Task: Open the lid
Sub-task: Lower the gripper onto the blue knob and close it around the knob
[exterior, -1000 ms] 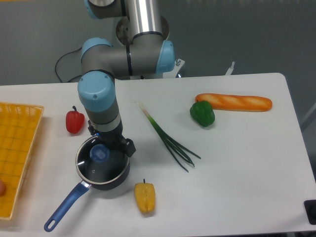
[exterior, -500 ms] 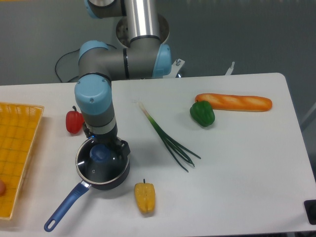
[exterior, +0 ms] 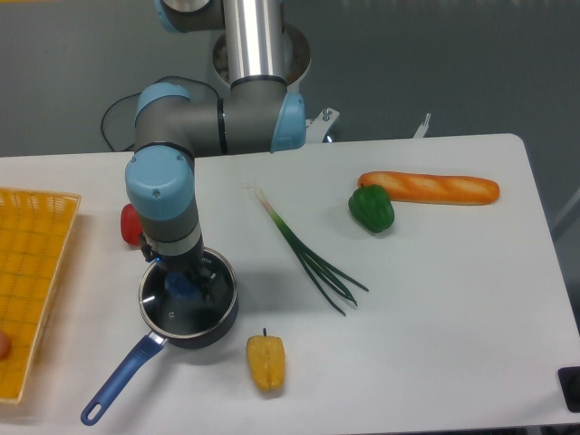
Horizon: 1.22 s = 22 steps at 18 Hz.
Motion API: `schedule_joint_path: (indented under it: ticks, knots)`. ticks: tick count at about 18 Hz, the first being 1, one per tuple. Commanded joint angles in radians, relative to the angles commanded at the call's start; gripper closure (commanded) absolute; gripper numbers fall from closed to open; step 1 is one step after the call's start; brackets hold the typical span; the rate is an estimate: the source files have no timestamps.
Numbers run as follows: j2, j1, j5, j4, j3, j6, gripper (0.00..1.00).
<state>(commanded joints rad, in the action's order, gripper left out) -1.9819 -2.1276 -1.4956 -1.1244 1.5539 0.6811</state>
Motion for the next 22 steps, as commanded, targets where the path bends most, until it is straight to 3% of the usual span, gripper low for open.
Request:
schedule_joint_path:
  ticks: [22]
  knots:
    - [-0.002, 0.008, -0.011, -0.005, 0.015, 0.008, 0.0]
